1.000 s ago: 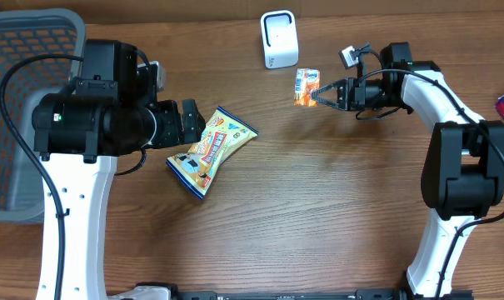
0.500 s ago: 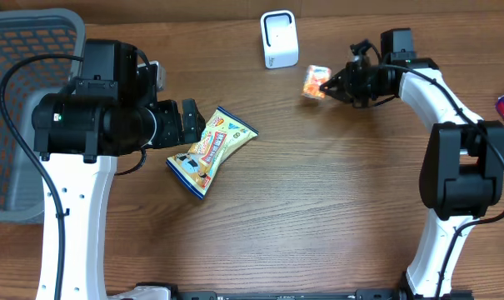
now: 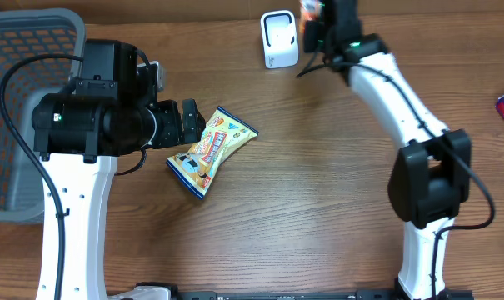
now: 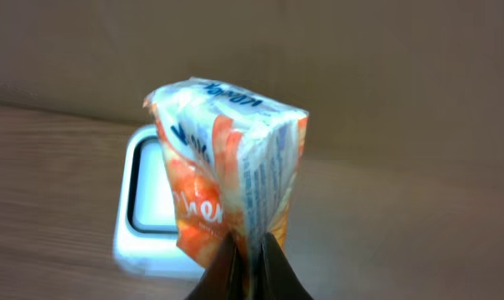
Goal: Scan the item barcode
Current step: 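Hold the Kleenex pack up against the white scanner face, then carry the Kleenex pack to the right edge and release it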
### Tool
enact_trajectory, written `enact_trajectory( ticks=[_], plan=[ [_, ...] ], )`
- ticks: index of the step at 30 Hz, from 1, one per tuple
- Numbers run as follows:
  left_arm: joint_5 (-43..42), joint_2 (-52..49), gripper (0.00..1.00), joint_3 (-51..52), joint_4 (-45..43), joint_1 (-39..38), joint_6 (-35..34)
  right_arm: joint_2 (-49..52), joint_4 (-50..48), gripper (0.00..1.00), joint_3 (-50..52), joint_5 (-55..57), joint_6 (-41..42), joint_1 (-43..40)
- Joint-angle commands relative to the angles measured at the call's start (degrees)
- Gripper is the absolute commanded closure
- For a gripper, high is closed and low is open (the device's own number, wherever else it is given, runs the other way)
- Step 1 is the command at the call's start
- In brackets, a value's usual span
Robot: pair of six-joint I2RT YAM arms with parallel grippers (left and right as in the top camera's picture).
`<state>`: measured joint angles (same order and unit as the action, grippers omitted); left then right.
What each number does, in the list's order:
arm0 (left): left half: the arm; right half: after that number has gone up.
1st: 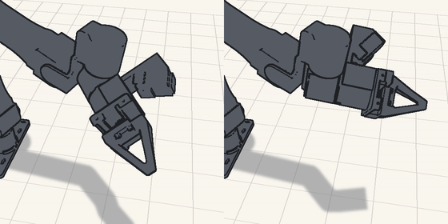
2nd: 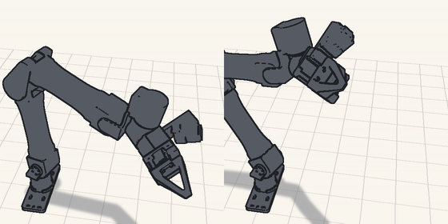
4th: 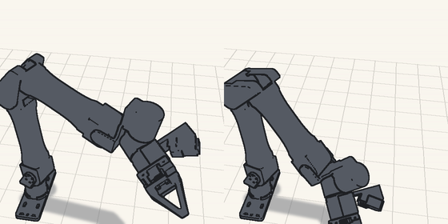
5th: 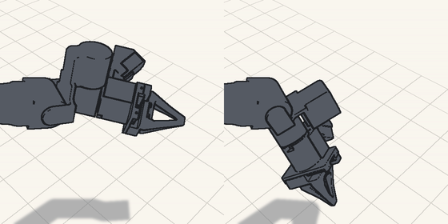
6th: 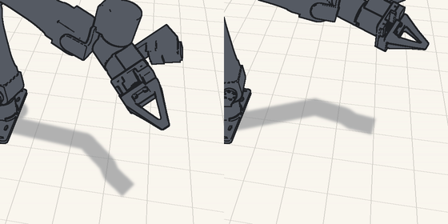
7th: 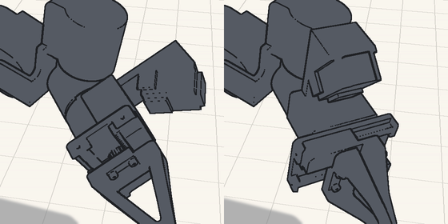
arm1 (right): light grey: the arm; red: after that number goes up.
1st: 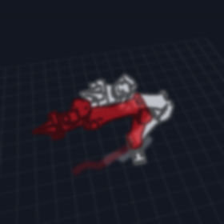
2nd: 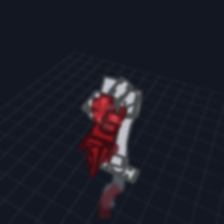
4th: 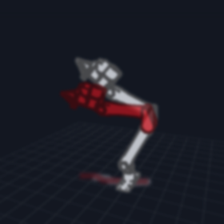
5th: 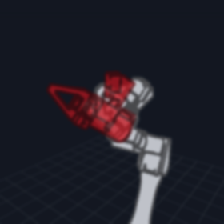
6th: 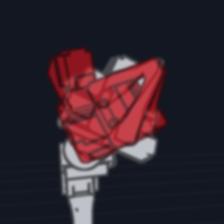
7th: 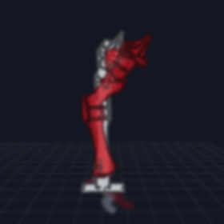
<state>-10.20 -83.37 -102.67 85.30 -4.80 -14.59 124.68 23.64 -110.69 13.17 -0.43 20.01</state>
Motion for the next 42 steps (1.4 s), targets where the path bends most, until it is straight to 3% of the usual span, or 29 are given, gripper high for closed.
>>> enact_trajectory(
  ticks=[1,4,8,13,20,26,31,39,42],
  plan=[
    [0.57,0.09,0.0,-0.11,-0.09,-0.09,0.44,0.87,-3.65,0.96,-1.01,13.57,-25.2,3.17],
    [0.57,0.09,0.0,-0.11,-0.09,-0.09,0.44,3.17,-7.34,0.96,-1.01,13.07,-38.56,4.2],
    [0.57,0.09,0.0,-0.11,-0.09,-0.11,0.44,4.42,-9.35,0.96,-1.01,9.53,-48.02,4.37],
    [0.57,0.09,0.0,-0.11,-0.09,-0.11,0.44,4.63,-12.66,0.96,-1.01,6.51,-54.12,4.35],
    [0.57,0.09,0.0,-0.11,-0.09,-0.11,0.44,6.14,-10.08,0.96,-0.96,0.68,-53.27,4.33],
    [0.57,0.09,0.0,-0.11,-0.09,-0.11,0.44,7.1,-12.17,0.96,-0.96,2.45,-42.84,3.76],
    [0.57,0.09,0.0,-0.11,-0.07,-0.07,0.44,6.08,-14.36,0.96,-4.81,10.88,-28.24,0.52],
    [0.57,0.09,0.0,-0.11,-0.09,-0.07,0.44,3.78,12.24,0.96,-19.69,3.61,8.5,-16.37],
    [0.57,0.09,0.0,-0.11,-0.09,-0.07,0.44,3.78,21.68,0.96,-21.46,3.61,18.25,-24.65]
  ],
)
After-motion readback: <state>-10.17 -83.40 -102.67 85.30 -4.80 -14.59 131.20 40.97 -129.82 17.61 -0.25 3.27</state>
